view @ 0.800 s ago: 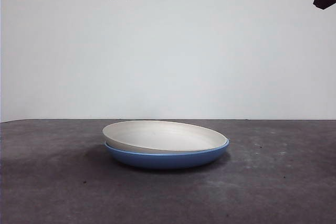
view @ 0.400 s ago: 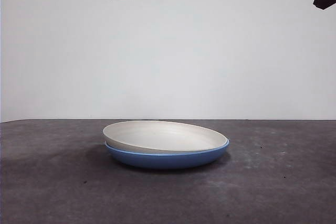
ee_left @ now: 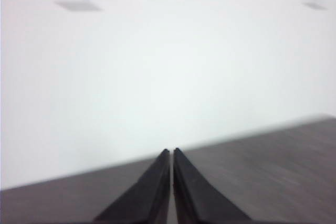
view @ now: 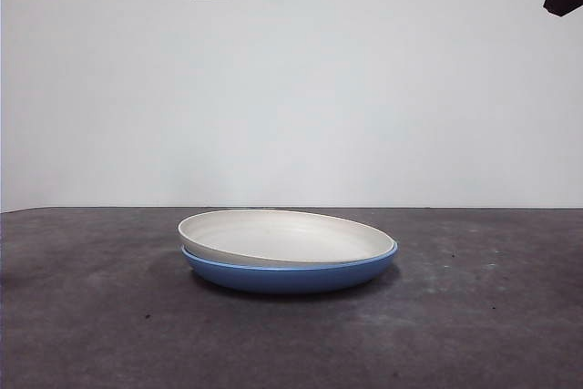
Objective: Pick up the white plate, put it on the blue plate, put it on desk
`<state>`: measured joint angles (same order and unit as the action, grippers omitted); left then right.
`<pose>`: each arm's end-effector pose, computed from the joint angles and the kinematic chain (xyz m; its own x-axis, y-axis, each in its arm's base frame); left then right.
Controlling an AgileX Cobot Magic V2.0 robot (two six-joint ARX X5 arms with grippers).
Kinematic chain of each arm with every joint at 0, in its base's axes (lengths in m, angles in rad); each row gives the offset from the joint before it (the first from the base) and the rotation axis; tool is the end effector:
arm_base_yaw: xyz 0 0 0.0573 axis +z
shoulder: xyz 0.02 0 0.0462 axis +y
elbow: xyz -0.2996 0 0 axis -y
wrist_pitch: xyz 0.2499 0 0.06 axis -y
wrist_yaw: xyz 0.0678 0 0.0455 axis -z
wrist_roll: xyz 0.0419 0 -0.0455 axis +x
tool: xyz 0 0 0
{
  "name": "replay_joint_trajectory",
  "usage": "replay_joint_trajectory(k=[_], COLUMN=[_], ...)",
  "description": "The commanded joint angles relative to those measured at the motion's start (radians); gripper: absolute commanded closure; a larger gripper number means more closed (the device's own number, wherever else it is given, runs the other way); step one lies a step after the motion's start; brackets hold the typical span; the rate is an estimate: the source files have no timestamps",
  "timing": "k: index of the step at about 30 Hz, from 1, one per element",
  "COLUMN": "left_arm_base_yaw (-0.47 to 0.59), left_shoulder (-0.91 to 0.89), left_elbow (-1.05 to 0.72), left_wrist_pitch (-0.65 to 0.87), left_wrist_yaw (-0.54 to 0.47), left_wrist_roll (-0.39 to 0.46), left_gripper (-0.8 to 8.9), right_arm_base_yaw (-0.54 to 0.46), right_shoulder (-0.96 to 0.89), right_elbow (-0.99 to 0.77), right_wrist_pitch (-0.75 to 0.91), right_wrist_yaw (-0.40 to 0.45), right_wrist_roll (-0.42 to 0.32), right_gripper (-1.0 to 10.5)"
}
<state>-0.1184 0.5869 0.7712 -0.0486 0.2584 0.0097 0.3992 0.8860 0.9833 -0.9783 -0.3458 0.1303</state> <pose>0.1105 -0.0239 0.3888 0.9210 -0.3669 0.1308 0.3643 0.9302 0.0442 0.1250 0.0681 0.3368 0.4199 0.5450 -0.7257 -0.4673 0.8153 0.3419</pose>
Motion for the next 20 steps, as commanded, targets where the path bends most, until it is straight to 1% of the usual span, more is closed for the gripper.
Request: replay_joint_trajectory(k=[1, 7, 10, 16, 20], left_arm_base_yaw=[0.066, 0.166, 0.192, 0.203, 0.203], left_shoulder=[-0.083, -0.250, -0.322, -0.441, -0.490], left_elbow=[-0.107, -0.310, -0.403, -0.564, -0.626], left_wrist_pitch=[0.076, 0.093, 0.093, 0.090, 0.050], left_wrist_yaw=[-0.071, -0.137, -0.139, -0.139, -0.139], left_wrist_roll=[0.008, 0.005, 0.005, -0.014, -0.029], left_gripper=[8.03, 8.03, 8.03, 8.03, 8.03], right_arm_base_yaw=[0.007, 0.007, 0.007, 0.007, 0.007], right_shoulder=[0.008, 0.008, 0.008, 0.008, 0.008], right_elbow=[0.018, 0.018, 0.018, 0.018, 0.018], right_wrist_pitch=[0.008, 0.008, 0.008, 0.008, 0.008], right_wrist_yaw=[-0.002, -0.002, -0.001, -0.002, -0.001], right_wrist_roll=[-0.011, -0.011, -0.011, -0.011, -0.011], right_gripper=[9.4, 9.4, 9.4, 9.4, 9.4])
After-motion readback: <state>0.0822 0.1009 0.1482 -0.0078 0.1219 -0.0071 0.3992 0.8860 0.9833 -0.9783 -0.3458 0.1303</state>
